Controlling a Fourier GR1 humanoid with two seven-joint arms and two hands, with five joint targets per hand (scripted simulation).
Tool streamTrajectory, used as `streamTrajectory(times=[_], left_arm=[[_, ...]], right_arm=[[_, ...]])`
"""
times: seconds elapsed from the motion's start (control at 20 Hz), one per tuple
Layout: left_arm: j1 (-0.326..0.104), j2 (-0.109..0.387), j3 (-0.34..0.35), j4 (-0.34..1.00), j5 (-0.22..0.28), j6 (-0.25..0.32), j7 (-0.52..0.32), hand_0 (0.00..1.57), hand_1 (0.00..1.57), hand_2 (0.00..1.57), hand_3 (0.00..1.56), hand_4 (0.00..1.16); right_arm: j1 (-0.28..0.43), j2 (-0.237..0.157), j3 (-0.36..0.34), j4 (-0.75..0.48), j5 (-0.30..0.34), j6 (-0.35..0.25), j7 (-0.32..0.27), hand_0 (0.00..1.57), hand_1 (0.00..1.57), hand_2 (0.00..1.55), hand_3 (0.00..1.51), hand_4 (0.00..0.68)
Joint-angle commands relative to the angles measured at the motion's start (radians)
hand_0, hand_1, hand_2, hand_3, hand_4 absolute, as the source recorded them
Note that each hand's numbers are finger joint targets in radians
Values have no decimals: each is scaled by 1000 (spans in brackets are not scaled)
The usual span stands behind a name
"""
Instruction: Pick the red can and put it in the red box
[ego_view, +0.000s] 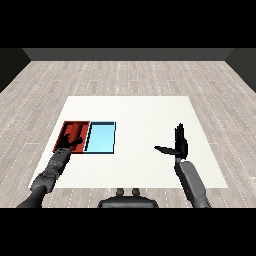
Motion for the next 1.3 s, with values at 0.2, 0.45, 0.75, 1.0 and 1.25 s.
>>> streamTrajectory(times=[0.2, 0.45, 0.75, 1.0, 1.25], left_arm=[[-7, 37, 34, 83, 22, -124, 75, 0, 0, 0, 0, 0], [12, 48, 11, 81, -8, -105, 57, 0, 0, 0, 0, 0], [-21, 37, 82, -23, 56, -80, -99, 0, 0, 0, 0, 0], [-21, 80, 179, -160, 157, -239, -278, 1360, 1360, 1247, 0, 0], [65, -27, 175, -333, 192, -339, -448, 0, 0, 0, 0, 0]], right_arm=[[-28, 42, -11, 54, 11, -17, -36, 0, 0, 0, 0, 0], [-37, 19, -45, -16, -19, -5, 8, 0, 0, 0, 0, 0], [-43, 21, -49, 31, -23, 47, -33, 0, 0, 0, 0, 0], [-21, 20, -28, -51, -27, 75, -31, 0, 0, 0, 0, 0], [19, 24, 15, -80, -9, 103, -31, 0, 0, 0, 0, 0]])
